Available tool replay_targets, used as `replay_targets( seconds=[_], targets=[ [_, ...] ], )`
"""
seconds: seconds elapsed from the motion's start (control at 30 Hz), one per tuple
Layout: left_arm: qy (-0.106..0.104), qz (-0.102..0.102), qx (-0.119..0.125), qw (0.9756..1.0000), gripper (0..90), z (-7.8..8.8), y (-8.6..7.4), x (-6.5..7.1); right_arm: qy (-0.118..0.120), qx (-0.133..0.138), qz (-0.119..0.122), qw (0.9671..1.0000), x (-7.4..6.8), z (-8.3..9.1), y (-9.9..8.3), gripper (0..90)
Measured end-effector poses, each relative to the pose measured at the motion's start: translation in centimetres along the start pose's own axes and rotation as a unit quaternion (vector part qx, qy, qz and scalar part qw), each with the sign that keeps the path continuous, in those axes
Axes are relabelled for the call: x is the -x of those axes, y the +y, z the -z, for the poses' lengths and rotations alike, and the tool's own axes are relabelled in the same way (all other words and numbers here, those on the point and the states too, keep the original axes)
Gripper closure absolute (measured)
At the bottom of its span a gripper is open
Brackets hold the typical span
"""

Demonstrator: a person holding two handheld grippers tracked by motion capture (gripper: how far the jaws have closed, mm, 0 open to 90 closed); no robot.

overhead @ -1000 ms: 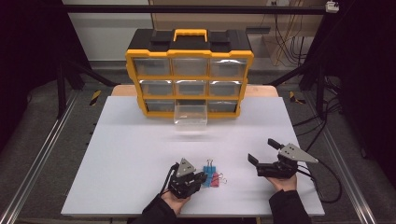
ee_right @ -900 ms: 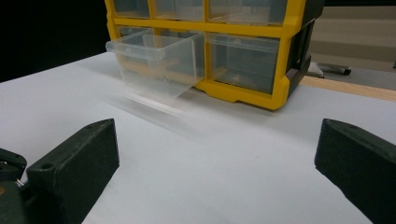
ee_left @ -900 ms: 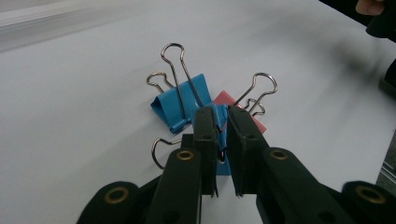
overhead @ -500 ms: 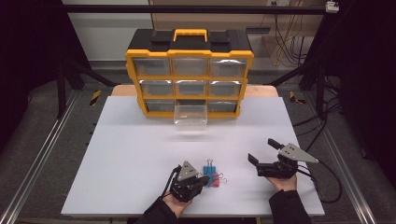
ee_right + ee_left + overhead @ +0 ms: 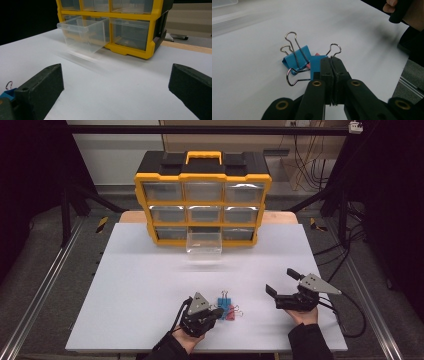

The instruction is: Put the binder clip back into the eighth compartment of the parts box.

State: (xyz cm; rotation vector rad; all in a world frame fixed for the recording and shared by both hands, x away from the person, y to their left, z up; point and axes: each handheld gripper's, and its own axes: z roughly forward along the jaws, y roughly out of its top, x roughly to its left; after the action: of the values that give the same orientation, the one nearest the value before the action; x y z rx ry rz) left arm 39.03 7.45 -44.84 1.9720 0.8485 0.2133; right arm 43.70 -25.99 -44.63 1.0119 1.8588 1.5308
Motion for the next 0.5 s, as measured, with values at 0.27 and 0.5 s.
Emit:
replay_targets(
  seconds=[0.27,0.5],
  targets=[
    [0.003,0.0,0.015,0.9999,87.9,1.6,1.1,-0.5,-0.002,-0.001,-0.003,1.0,0.0,0.0,0.0,0.3],
    [0.01,-0.001,0.027,0.9996,87.9,2.8,2.1,-1.4,0.0,-0.001,-0.001,1.0,0.0,0.0,0.0,0.3]
  ],
)
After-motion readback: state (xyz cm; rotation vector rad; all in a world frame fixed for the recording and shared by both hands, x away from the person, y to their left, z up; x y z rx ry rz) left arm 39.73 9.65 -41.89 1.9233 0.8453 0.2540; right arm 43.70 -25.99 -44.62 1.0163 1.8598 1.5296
